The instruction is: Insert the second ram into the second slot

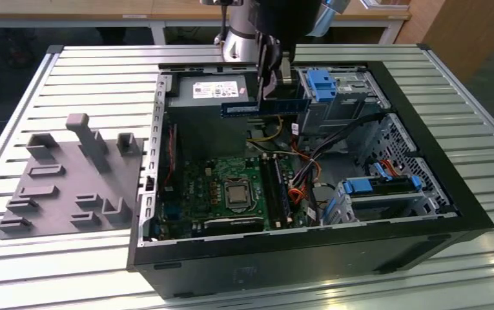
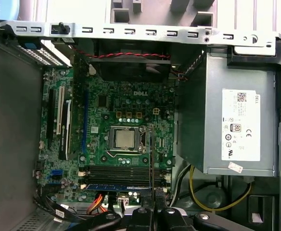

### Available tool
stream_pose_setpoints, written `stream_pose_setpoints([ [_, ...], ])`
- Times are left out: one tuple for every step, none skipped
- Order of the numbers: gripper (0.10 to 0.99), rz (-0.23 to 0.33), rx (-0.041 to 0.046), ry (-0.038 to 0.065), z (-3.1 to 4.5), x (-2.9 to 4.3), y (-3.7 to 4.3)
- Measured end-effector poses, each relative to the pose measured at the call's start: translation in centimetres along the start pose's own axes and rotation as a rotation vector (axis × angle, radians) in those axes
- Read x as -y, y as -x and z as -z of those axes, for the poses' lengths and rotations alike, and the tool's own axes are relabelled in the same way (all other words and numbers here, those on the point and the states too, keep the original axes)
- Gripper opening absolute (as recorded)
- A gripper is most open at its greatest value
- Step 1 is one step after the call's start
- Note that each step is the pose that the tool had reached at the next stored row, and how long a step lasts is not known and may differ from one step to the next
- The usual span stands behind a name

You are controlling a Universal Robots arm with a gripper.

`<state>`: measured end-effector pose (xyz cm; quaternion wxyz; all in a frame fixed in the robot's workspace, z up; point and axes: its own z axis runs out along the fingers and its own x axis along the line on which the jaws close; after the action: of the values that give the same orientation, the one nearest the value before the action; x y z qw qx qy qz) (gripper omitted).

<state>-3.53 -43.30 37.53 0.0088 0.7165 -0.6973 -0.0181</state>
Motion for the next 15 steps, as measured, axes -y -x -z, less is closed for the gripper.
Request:
stream_pose_setpoints([
  [0.133,0.0,-0.0003,0.0,0.0,0.0,-0.03],
  [0.133,0.0,-0.0005,0.0,0.0,0.0,-0.06],
  [0.133,0.0,-0.0007,0.0,0.0,0.0,-0.06],
  [0.133,0.0,-0.0009,0.0,0.0,0.0,-0.07],
  [0.133,-0.001,-0.001,0.0,0.0,0.0,-0.07],
  [0.133,-0.003,-0.001,0.0,0.0,0.0,-0.07],
  [0.133,-0.005,-0.0011,0.0,0.0,0.0,-0.08],
  [0.133,-0.008,-0.0012,0.0,0.0,0.0,-0.07],
  [0.133,-0.013,-0.0013,0.0,0.0,0.0,-0.08],
  [0.133,-0.019,-0.0013,0.0,0.0,0.0,-0.08],
  [0.133,-0.027,-0.0015,0.0,0.0,0.0,-0.08],
  [0.133,-0.036,-0.0013,0.0,0.0,0.0,-0.07],
  [0.133,-0.046,-0.0011,0.0,0.0,0.0,-0.07],
  [0.133,-0.057,-0.0008,-0.001,-0.01,0.0,-0.07],
  [0.133,-0.068,-0.0007,-0.001,-0.01,0.0,-0.07],
])
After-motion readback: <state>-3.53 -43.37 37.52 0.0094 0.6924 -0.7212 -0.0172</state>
